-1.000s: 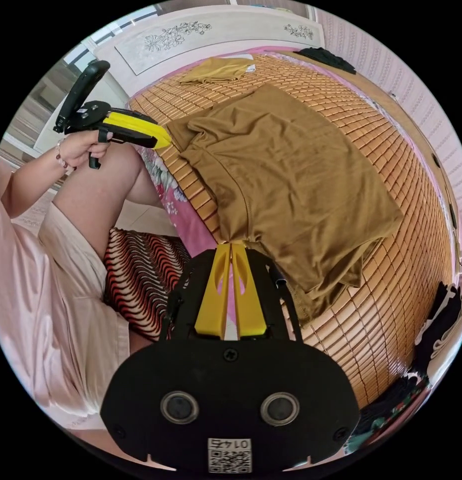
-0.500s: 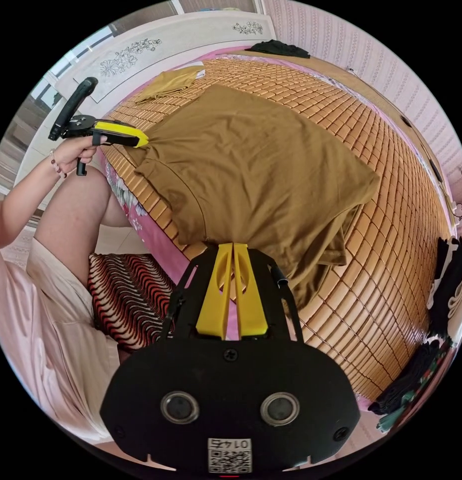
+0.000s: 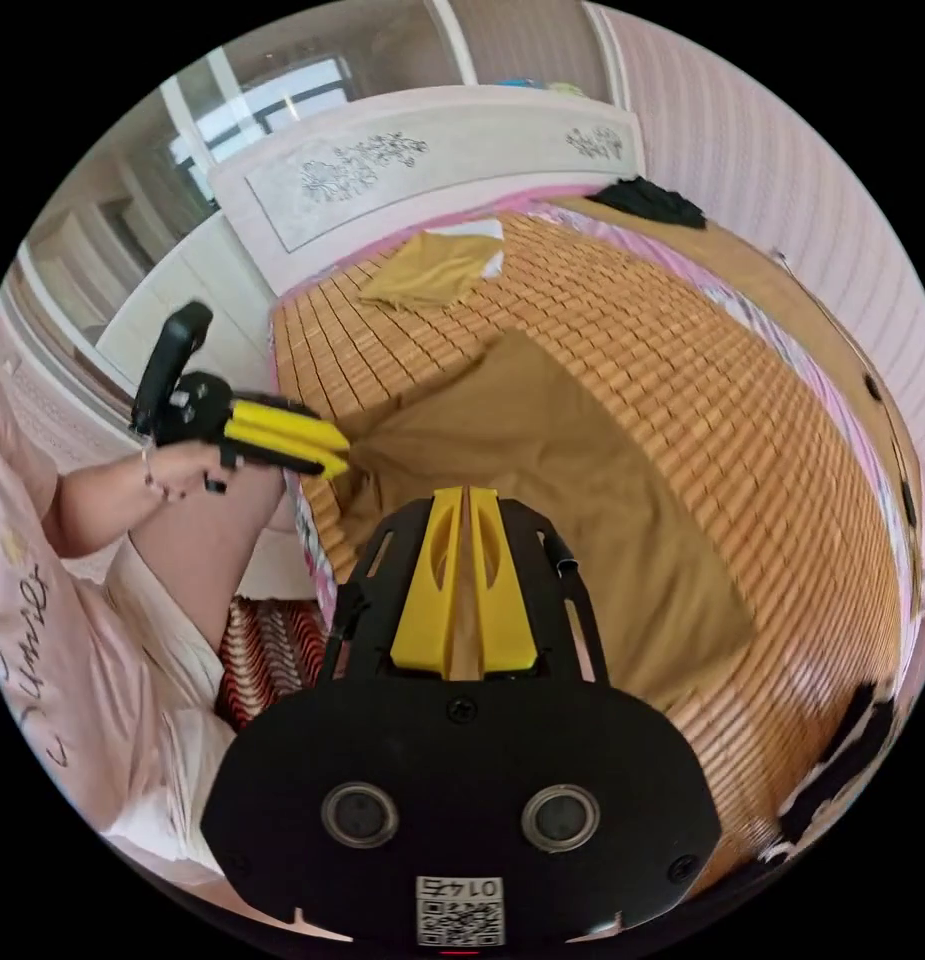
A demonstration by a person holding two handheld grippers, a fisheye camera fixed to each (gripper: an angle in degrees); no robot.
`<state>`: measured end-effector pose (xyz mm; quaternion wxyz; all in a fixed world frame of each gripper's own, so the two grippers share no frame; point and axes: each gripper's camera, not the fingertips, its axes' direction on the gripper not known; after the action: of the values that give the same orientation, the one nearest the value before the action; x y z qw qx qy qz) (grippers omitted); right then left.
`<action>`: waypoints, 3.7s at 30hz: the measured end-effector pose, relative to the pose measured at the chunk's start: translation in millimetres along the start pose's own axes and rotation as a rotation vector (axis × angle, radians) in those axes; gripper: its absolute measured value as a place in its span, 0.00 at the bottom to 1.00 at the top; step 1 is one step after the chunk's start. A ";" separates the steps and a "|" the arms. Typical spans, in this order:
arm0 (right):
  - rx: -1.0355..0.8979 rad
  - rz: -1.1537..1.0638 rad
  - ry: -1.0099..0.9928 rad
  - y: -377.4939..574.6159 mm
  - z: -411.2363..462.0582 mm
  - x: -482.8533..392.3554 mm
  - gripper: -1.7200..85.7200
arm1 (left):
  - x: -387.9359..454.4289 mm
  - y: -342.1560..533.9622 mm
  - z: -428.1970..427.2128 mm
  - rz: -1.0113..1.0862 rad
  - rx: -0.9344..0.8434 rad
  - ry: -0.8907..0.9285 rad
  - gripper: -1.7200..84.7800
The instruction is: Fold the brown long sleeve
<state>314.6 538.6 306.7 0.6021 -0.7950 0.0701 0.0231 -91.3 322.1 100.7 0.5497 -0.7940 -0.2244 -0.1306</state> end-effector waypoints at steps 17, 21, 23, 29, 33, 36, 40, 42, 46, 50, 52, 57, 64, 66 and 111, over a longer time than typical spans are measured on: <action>-0.271 -0.016 0.068 -212.9 169.5 20.4 0.04 | -67.3 17.5 30.7 -0.285 0.078 0.092 0.07; -0.254 -0.020 0.021 -224.9 152.0 26.9 0.06 | -71.6 23.4 35.5 -0.278 0.101 0.112 0.07; -0.207 -0.012 0.025 -223.7 125.3 34.4 0.07 | -73.0 30.9 33.8 -0.273 0.110 0.116 0.06; -0.209 -0.008 0.143 -158.5 61.7 65.4 0.02 | -37.1 47.1 -0.1 -0.083 0.221 0.101 0.01; -0.354 0.040 0.258 -120.0 89.6 65.4 0.02 | 22.8 34.6 12.6 0.124 0.215 0.177 0.01; -0.503 0.065 0.269 -109.2 129.8 69.3 0.02 | 61.4 28.1 28.8 0.180 0.239 0.229 0.01; -0.488 0.052 0.292 -109.2 126.9 70.4 0.01 | 87.5 26.8 78.0 0.206 0.109 0.143 0.01; -0.530 0.039 0.269 -120.7 117.7 74.5 0.01 | 91.4 35.0 88.3 0.230 0.117 0.144 0.01; -0.526 0.088 0.256 -119.8 125.1 96.0 0.01 | 94.4 55.2 102.0 0.271 0.096 0.145 0.01; -0.483 0.116 0.230 -103.8 113.2 105.0 0.01 | 96.2 68.9 108.2 0.289 0.101 0.140 0.01; -0.398 0.142 0.243 -84.4 88.0 105.4 0.02 | 95.2 75.7 110.3 0.295 0.119 0.147 0.01; -0.148 0.384 0.209 57.8 -23.0 92.5 0.03 | 91.0 96.0 102.4 0.315 0.192 0.202 0.02; -0.228 0.730 0.062 260.6 -54.7 58.8 0.14 | 125.9 103.4 102.6 0.413 0.303 0.319 0.15; -0.233 0.772 0.022 299.7 -51.1 50.7 0.12 | 142.4 101.3 110.6 0.448 0.280 0.314 0.17; 0.826 1.158 -0.373 607.3 -175.3 93.6 0.03 | 231.2 186.3 57.4 0.745 0.236 0.287 0.01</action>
<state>314.3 201.5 -236.1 0.7458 -0.3218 0.3782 0.4441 199.6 369.8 33.2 0.6725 -0.7260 0.1436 -0.0056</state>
